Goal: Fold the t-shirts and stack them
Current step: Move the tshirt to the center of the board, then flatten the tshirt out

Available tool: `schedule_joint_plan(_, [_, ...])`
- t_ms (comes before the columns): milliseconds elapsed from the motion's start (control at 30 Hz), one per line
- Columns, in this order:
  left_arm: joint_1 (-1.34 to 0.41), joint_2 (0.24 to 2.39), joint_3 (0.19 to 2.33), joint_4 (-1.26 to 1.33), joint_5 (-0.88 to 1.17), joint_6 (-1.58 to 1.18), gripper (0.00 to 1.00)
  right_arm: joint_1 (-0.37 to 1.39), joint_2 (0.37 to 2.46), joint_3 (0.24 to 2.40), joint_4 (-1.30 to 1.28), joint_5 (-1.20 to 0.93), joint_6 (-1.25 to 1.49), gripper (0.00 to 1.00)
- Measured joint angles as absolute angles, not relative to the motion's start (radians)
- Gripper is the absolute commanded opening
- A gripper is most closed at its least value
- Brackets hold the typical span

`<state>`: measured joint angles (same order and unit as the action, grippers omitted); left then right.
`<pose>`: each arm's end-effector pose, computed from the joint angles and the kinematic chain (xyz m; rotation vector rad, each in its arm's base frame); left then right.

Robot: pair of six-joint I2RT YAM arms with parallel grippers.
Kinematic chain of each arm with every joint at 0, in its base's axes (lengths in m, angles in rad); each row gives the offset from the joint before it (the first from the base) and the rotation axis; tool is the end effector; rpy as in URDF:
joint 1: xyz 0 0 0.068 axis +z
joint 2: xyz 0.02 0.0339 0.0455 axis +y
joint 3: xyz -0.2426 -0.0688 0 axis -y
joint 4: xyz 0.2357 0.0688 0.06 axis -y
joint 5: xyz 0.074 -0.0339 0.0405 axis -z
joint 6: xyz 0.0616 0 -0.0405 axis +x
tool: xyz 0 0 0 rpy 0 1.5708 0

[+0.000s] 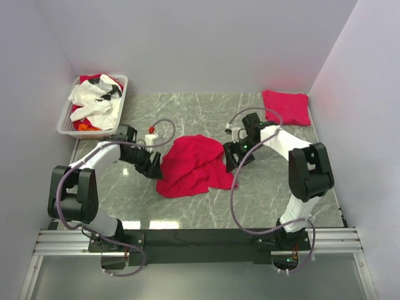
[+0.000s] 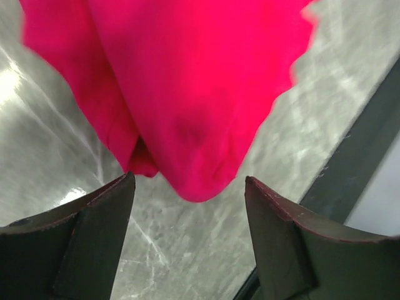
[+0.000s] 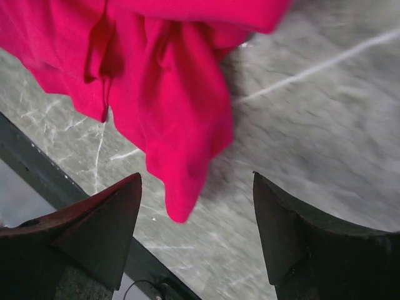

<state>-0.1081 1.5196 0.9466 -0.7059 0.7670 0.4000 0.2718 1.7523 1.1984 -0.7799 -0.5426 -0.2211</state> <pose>0.2660 -0.0719 0.1651 0.7973 2.4610 -0.9757 0.3051 0.1180 0.1560 -0.7775 2.7085 0.7916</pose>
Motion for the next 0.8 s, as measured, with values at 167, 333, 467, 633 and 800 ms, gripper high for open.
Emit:
schedule_joint_plan(167, [-0.185,1.524,0.876,-0.625,0.622,0.365,0.73,0.295,1.866,1.206,-0.785,-0.568,-0.212,0.68])
schedule_joint_plan(333, [-0.213,1.605,0.908,-0.587,0.557,0.337,0.30,0.297,1.939,1.251,-0.813,-0.606,-0.213,0.01])
schedule_joint_plan(467, [-0.191,1.667,0.978,-0.620,0.555,0.327,0.02,0.285,1.945,1.264,-0.844,-0.612,-0.222,0.00])
schedule_joint_plan(633, [-0.046,1.728,1.177,-0.689,0.587,0.346,0.01,0.182,1.880,1.270,-0.884,-0.603,-0.249,0.00])
schedule_joint_plan(800, [0.105,1.859,1.370,-0.725,0.590,0.355,0.20,0.089,1.815,1.271,-0.909,-0.561,-0.283,0.00])
